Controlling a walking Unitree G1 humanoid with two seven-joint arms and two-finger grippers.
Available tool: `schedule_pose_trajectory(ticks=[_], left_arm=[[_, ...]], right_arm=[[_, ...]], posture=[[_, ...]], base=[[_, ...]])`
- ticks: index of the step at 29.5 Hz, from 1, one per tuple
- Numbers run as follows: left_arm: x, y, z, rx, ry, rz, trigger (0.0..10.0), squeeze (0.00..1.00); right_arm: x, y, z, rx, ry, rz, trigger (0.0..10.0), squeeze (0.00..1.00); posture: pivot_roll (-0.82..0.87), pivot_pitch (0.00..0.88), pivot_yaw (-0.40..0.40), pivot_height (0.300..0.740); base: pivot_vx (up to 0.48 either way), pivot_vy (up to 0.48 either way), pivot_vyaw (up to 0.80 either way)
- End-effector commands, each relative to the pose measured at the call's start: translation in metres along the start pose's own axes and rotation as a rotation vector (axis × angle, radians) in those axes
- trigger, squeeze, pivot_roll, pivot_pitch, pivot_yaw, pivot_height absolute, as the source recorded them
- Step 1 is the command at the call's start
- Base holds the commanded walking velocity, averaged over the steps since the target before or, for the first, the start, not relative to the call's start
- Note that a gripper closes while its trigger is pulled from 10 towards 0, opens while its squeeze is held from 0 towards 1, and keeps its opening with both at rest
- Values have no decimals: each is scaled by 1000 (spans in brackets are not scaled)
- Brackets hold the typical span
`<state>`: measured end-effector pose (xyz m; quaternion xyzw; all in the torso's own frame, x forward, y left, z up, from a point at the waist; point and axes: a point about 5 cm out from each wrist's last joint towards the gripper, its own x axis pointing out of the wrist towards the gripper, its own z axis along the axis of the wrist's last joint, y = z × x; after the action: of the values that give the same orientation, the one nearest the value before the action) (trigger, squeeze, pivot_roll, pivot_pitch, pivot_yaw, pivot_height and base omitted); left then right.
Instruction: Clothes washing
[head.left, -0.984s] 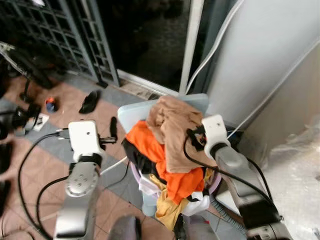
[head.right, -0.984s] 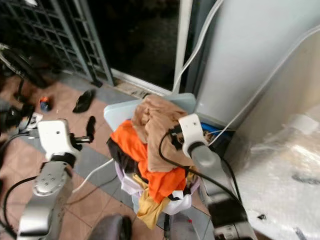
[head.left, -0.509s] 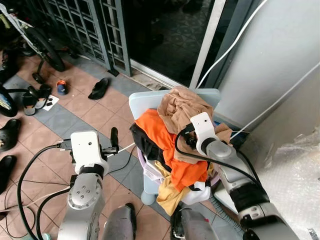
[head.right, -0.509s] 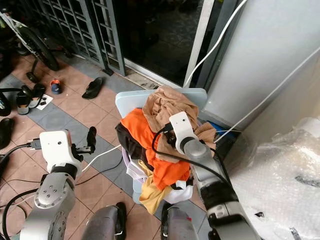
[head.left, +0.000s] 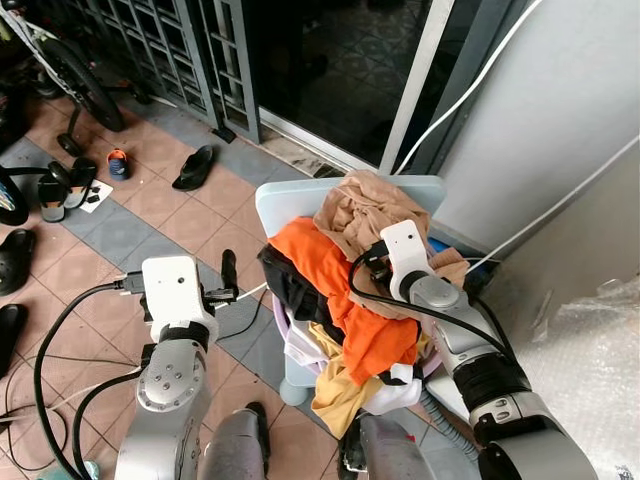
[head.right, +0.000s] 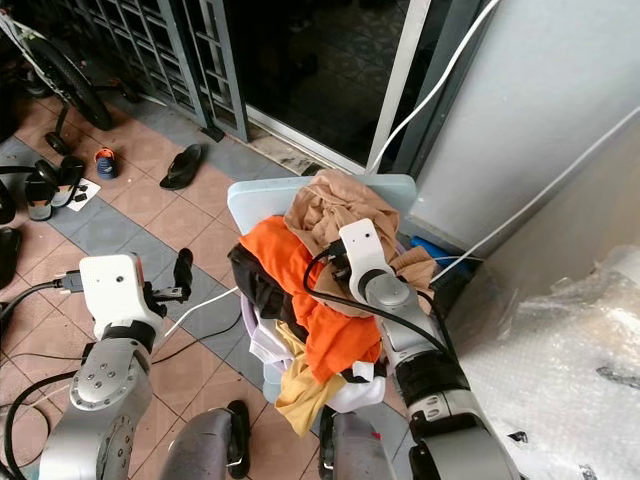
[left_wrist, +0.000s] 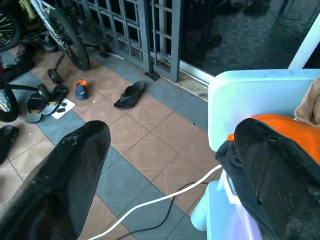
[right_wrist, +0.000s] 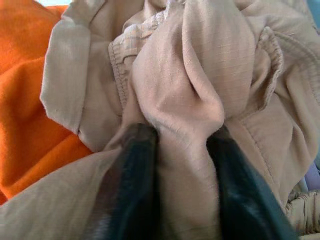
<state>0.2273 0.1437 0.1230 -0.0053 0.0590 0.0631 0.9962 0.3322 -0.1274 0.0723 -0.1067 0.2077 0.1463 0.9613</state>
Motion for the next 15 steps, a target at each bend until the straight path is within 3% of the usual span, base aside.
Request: schedule_pose_trajectory(ticks=[1, 9, 12, 15], left_arm=[[0, -1, -3, 0, 21, 11, 10000, 0], [9, -4, -2, 6, 9, -4, 10000, 0], [12, -4, -3, 13, 7, -6, 10000, 0], [18, -3, -1, 22, -7, 3, 10000, 0]], right_arm=[[-1, -6, -13, 34, 51, -22, 0, 0], [0, -8, -7, 66, 14, -33, 0, 0], [-3, -8, 4, 132, -80, -18, 0, 0], [-13, -11, 30, 177, -264, -10, 0, 0]], posture=[[61, 212, -25, 740], [43, 188, -11, 740], [42, 179, -16, 740], [41, 151, -17, 740]], base=[[0, 0, 0], [0, 0, 0], [0, 0, 0], [0, 0, 0]])
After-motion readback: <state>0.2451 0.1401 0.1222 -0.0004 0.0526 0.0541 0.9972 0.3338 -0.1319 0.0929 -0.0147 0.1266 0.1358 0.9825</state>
